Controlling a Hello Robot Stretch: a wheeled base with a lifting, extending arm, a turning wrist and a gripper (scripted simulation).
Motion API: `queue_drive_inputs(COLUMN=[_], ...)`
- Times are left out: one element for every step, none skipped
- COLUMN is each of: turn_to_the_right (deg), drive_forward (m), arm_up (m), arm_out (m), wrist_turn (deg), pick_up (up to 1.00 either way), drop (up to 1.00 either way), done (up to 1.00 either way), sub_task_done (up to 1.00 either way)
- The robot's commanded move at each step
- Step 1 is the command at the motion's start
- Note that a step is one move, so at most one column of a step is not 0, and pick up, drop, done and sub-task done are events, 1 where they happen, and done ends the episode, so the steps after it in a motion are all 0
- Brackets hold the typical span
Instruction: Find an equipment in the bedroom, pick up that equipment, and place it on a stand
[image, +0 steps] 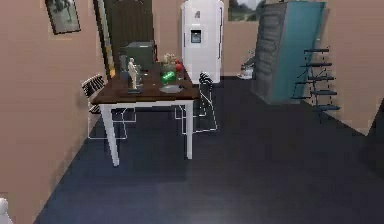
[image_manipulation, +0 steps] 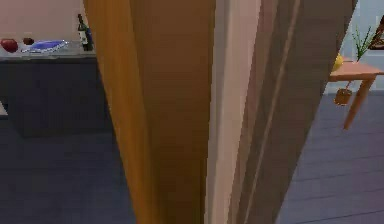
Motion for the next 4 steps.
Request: queue_drive_inputs(turn_to_the_right=[27.0, 0.0, 0.0, -3.0], drive_forward=[0.0, 1.0, 0.3, 0.0], arm_up=[0.0, 0.0, 0.0, 0.0], arm_out=[0.0, 0.0, 0.0, 0.0], wrist_turn=[0.0, 0.0, 0.0, 0.0], pick_up=[0.0, 0.0, 0.0, 0.0], drop=[0.0, 0.0, 0.0, 0.0], done=[0.0, 0.0, 0.0, 0.0], sub_task_done=[0.0, 0.0, 0.0, 0.0])
